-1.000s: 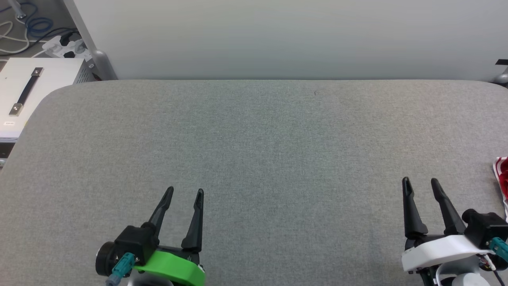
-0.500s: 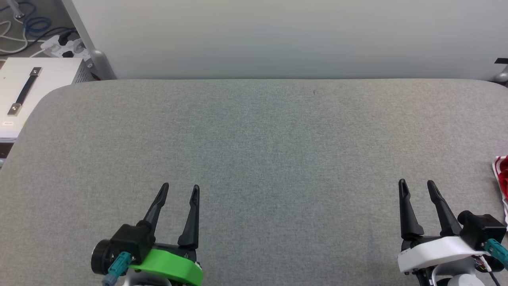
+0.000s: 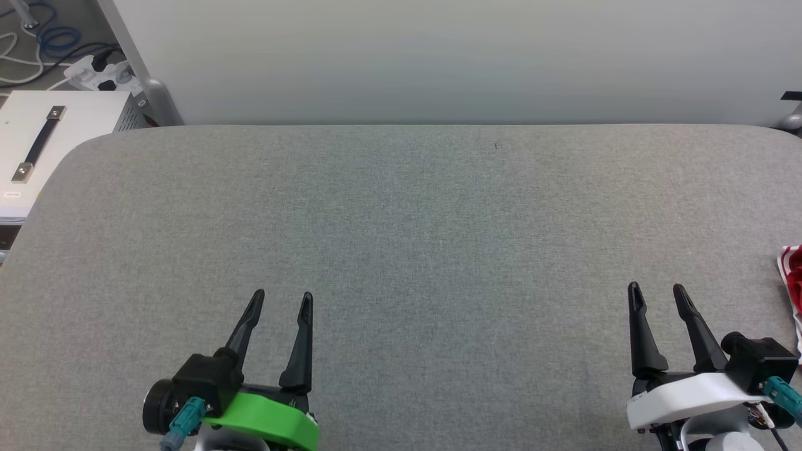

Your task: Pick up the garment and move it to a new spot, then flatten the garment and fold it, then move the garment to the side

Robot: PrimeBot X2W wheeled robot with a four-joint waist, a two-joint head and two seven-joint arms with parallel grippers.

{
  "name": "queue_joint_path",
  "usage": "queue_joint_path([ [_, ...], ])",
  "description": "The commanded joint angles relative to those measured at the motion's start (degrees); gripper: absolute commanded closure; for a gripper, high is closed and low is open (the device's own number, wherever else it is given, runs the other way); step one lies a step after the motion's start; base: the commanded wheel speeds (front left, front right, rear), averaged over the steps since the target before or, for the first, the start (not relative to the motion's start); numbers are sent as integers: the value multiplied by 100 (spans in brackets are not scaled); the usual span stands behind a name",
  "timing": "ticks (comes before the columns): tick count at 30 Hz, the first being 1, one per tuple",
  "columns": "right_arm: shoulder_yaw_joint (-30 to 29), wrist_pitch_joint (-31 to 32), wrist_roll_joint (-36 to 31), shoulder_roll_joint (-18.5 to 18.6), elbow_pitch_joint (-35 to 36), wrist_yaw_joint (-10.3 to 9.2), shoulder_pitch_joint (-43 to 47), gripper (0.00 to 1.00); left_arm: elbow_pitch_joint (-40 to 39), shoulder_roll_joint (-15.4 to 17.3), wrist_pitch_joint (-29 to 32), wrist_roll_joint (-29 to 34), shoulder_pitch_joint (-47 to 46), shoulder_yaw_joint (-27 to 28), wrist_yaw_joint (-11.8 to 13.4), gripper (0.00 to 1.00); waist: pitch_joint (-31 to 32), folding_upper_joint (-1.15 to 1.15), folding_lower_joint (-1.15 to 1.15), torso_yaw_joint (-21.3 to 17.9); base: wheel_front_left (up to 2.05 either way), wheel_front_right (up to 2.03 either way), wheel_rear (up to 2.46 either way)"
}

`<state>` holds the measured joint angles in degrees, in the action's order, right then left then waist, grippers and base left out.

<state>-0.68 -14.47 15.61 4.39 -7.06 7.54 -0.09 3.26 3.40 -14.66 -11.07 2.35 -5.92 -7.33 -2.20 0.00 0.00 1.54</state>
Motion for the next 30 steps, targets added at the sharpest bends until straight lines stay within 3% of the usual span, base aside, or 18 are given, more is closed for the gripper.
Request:
queue_joint_path([
  [1,5,-52,-38,-10,2,-5,-45,0,19,-35,-34,8,32,4,-15,0,6,0,0,-3,0,0,0],
  [8,17,-52,-41,-11,18,-5,-52,0,64,-39,-34,-25,33,-27,-15,0,-6,0,0,-14,0,0,0],
  [9,9,0,0,-2,5,0,-1,100,47,-3,0,-9,-1,-30,0,100,-7,0,0,-14,0,0,0],
  [30,14,205,-208,-22,98,-1,1,100,-5,-3,205,142,-35,47,99,100,24,0,0,-34,0,0,0],
])
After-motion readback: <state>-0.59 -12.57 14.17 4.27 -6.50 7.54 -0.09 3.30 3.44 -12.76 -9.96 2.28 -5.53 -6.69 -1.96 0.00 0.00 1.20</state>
